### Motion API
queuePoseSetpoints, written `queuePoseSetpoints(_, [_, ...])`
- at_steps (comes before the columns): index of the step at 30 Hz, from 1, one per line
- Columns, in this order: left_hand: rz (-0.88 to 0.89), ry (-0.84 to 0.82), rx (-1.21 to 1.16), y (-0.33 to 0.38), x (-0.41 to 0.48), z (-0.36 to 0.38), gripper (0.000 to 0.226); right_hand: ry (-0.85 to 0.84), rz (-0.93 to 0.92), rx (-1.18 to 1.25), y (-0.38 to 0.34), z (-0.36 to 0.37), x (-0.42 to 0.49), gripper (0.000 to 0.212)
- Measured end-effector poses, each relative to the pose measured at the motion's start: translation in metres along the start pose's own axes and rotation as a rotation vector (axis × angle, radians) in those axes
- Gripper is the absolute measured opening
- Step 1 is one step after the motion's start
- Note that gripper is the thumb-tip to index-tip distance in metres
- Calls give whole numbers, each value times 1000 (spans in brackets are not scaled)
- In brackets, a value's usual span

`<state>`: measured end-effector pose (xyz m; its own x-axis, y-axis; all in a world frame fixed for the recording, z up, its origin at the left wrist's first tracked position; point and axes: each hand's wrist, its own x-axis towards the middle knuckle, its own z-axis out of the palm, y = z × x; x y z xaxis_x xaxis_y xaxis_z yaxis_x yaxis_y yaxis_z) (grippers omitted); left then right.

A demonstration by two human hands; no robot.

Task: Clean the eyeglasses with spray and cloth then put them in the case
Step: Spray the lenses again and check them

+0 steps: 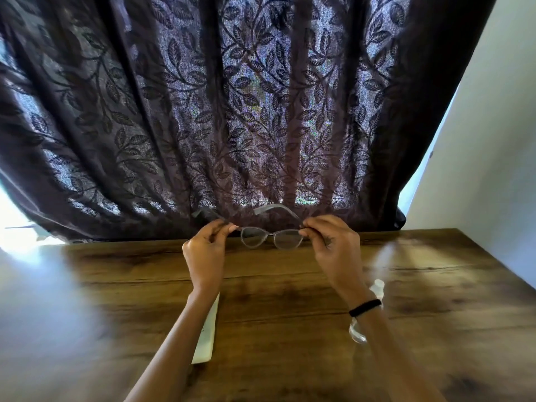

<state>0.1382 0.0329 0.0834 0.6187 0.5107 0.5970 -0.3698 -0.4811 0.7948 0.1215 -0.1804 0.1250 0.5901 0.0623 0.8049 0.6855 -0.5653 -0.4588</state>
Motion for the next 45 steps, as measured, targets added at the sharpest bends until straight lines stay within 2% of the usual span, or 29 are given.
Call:
queuePoseSetpoints(3, [-54, 108, -37, 4, -7, -2, 22, -19, -9, -61, -6, 0, 3, 14])
queuePoseSetpoints(5, [54, 139, -30, 12, -16, -3, 16, -39, -5, -110, -10, -1, 6, 12])
queuePoseSetpoints(7, [320, 103, 60, 25, -28, -3, 10, -62, -10, -171, -15, -1, 8, 9])
queuePoseSetpoints(11, [932, -145, 201, 62, -35, -4, 17, -112, -58, -277, -24, -1, 10, 6])
queuePoseSetpoints(12, [1021, -187, 264, 71, -33, -4, 19, -129, -78, -300, -26, -1, 10, 7])
queuePoseSetpoints(14, [1089, -240, 341, 85, -28, 0, 20, -155, -86, -322, -28, -1, 9, 9])
queuePoseSetpoints(19, [1022, -299, 454, 94, -19, 3, 21, -189, -66, -335, -29, -2, 7, 1])
queuePoseSetpoints(27, [883, -474, 590, 100, -16, -2, 20, -147, -93, -395, -30, 4, 5, 12])
queuePoseSetpoints(34, [723, -508, 508, 104, -16, -6, 35, -110, -122, -373, -32, 6, 6, 6])
queuePoseSetpoints(37, [642, -468, 419, 95, -14, -4, 22, -61, -107, -305, -34, 3, 5, 10])
queuePoseSetpoints(42, [516, -304, 270, 73, 0, -7, 28, 244, -69, -213, -22, -25, -4, 21])
queuePoseSetpoints(45, [500, -236, 218, 59, 6, -9, 25, 318, 30, -206, -4, -45, -22, 27])
